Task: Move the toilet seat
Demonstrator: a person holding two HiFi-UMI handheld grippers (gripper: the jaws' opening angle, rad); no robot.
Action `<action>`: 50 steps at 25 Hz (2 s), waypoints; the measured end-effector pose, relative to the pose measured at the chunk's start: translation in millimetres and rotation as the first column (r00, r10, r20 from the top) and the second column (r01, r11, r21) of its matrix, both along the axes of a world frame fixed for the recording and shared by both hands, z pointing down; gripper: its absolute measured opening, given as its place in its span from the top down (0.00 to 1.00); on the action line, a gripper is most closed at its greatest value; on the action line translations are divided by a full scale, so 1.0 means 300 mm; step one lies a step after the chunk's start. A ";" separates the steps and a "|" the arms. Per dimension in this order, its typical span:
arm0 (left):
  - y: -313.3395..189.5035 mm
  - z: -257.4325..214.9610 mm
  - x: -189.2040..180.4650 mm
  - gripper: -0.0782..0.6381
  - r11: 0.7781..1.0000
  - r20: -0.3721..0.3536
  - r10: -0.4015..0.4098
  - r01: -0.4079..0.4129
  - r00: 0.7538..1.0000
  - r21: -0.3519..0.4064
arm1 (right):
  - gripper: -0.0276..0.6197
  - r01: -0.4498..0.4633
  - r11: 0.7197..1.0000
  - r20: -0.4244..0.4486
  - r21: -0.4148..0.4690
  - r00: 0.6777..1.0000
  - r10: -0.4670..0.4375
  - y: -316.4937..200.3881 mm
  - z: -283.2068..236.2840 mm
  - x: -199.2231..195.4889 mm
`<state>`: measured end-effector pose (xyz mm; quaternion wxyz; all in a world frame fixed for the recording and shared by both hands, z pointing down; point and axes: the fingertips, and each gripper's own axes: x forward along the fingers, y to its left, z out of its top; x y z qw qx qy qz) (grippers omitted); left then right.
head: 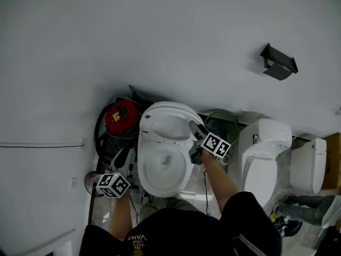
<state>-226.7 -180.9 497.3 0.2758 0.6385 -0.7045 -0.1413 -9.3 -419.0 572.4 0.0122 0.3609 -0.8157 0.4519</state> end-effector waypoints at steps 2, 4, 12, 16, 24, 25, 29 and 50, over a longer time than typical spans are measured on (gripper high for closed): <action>0.003 -0.008 -0.006 0.74 1.000 0.008 -0.003 0.003 1.000 -0.003 | 0.47 -0.020 1.000 -0.004 0.010 1.000 0.020 -0.013 -0.011 0.011; 0.002 -0.022 -0.007 0.74 1.000 0.019 0.004 -0.004 1.000 -0.002 | 0.47 -0.037 0.999 -0.007 0.020 0.999 0.037 -0.018 -0.026 0.025; -0.044 -0.089 0.024 0.76 0.996 0.074 0.086 -0.087 0.994 0.008 | 0.54 -0.087 0.988 -0.049 0.129 0.994 0.094 0.008 -0.144 0.116; -0.064 -0.117 0.048 0.81 0.990 0.095 0.137 -0.139 0.986 0.016 | 0.63 -0.090 0.979 -0.060 0.186 0.993 0.103 0.065 -0.211 0.149; -0.048 -0.181 0.070 0.89 0.972 0.128 0.224 -0.231 0.966 0.043 | 0.95 -0.108 0.947 -0.073 0.304 0.988 0.136 0.227 -0.351 0.190; -0.041 -0.186 0.073 0.89 0.969 0.129 0.234 -0.241 0.964 0.045 | 0.96 -0.109 0.942 -0.074 0.318 0.988 0.139 0.248 -0.368 0.190; 0.000 -0.192 0.081 0.89 0.962 0.142 0.266 -0.273 0.953 0.031 | 0.96 -0.104 0.927 -0.078 0.362 0.987 0.141 0.343 -0.421 0.186; 0.226 -0.184 0.133 0.89 0.886 0.196 0.458 -0.463 0.867 -0.020 | 0.96 -0.180 0.919 -0.065 0.352 0.974 0.216 0.820 -0.432 0.232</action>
